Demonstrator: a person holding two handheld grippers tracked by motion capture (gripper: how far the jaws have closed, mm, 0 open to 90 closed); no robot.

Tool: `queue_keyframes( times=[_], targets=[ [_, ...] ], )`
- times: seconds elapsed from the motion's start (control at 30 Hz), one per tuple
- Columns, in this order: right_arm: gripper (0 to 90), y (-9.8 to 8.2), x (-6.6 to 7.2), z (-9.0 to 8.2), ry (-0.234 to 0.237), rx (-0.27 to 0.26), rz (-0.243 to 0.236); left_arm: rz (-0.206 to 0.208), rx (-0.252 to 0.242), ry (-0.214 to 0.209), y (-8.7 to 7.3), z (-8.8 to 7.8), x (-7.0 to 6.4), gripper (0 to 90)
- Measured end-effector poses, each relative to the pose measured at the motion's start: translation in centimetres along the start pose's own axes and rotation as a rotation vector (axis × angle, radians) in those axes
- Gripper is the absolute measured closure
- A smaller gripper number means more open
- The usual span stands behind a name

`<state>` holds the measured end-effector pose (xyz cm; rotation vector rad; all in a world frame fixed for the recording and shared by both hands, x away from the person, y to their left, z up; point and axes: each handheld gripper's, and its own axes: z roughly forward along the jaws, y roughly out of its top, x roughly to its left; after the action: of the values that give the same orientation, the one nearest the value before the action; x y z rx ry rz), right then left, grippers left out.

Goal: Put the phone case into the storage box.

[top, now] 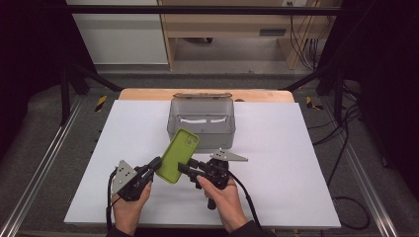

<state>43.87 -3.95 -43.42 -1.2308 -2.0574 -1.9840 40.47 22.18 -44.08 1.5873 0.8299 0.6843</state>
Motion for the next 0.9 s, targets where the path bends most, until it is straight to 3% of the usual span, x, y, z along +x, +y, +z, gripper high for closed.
queue_keyframes(
  times=[0.2, 0.5, 0.9],
  targets=[
    [57.0, 0.04, -0.07, 0.2, 0.001, 0.015, 0.01, 0.005, -0.002, -0.004, 0.01, 0.02, -0.1, 88.2],
    [59.3, 0.17, -0.35, 0.32, 0.004, -0.005, 0.041, 0.003, 0.001, -0.003, -0.01, 0.02, -0.1, 88.2],
    [60.9, -0.14, -0.31, 0.41, -0.026, -0.114, 0.066, -0.001, 0.0, 0.009, -0.05, 0.0, -0.1, 88.2]
  ],
)
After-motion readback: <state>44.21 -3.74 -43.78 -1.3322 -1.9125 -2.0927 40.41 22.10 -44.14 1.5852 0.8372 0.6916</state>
